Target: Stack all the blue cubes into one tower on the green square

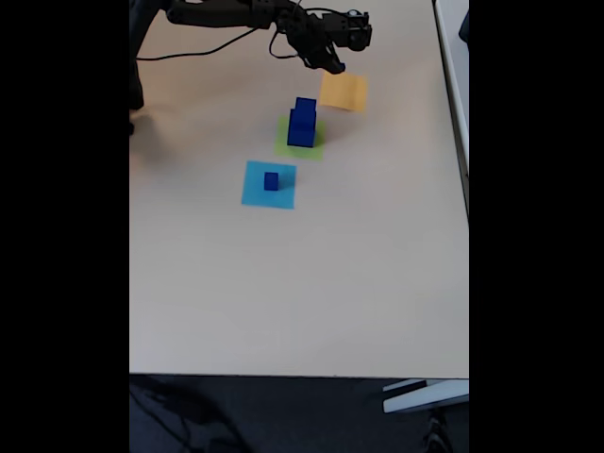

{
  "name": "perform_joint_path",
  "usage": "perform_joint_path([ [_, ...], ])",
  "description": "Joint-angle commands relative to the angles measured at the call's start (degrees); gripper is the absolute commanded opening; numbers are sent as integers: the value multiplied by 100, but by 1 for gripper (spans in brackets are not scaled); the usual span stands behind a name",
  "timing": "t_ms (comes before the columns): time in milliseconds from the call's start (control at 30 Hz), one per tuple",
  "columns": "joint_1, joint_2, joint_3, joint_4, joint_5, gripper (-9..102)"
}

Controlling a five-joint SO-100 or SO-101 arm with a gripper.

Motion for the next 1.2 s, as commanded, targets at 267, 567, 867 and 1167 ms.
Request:
perform_joint_path([
  [267,-105,-299,-387,-229,9,5],
  [567,-88,-483,-457,-475,26,5],
  [867,0,-404,-378,-466,18,6],
  [1167,35,-396,-360,-466,0,7],
])
